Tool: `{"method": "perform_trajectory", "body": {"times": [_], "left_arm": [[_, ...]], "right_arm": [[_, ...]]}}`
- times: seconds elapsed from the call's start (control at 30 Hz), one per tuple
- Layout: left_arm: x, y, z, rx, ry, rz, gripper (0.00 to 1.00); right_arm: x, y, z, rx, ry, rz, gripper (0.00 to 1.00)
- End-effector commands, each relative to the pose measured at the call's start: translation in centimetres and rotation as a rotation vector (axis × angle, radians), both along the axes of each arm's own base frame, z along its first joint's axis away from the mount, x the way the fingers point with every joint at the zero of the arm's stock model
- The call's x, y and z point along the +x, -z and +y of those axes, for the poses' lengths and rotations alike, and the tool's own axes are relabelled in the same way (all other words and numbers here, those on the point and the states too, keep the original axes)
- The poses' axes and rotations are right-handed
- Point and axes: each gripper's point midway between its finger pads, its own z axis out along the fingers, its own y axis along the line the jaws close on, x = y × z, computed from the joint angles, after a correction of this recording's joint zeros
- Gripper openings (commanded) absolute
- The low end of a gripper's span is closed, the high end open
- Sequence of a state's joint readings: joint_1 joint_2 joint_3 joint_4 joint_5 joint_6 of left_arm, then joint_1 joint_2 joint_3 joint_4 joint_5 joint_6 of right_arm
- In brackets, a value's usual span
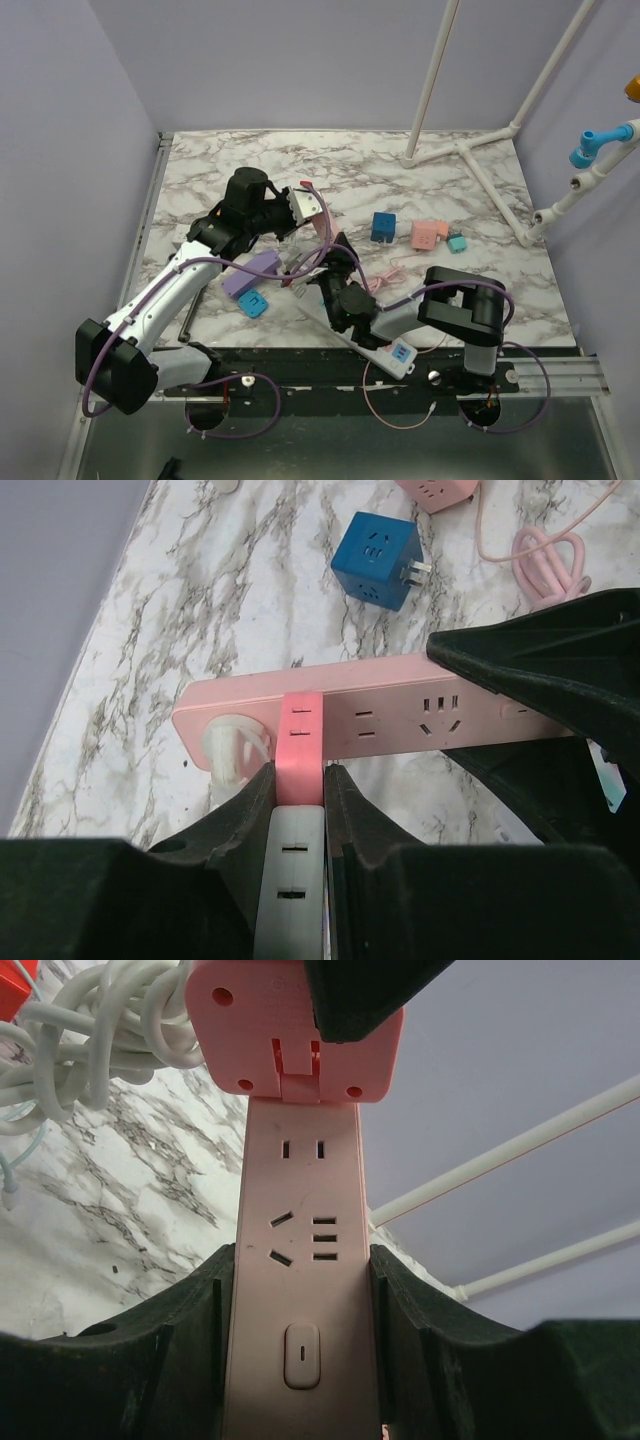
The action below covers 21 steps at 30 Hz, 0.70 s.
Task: Pull the plug off the socket
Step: Remove the plug from the socket.
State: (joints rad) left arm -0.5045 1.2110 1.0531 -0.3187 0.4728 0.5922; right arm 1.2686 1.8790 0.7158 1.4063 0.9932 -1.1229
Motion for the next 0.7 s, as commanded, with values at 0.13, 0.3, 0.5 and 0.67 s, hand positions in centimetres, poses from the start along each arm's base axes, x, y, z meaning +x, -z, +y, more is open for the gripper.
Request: {"method": "perform_trajectory", "body": {"times": [0.13,0.3,0.5,0.67], "left_arm": [[0.6,-1.7,2.0,0.095,-0.055,-0.062,0.0],[0.4,-2.4,3.4,0.131,-0.085,-0.042,0.0],[-0.3,-2.7,4.2,0.127,-0.124,-0.005,0.0],[-0.3,-3.2,4.4,0.102,-0.159,-0.001,0.0]], "right_arm": [[0.5,-0.8,-0.6,0.203,-0.012,-0.036,0.01],[0.8,0.2,-0.7,0.204,0.003,0.0,0.01],[1.5,1.6,-0.7,0.185,0.042,0.059,0.01],[2.0,2.8,-1.0,0.151,0.093,0.084,0.01]]}}
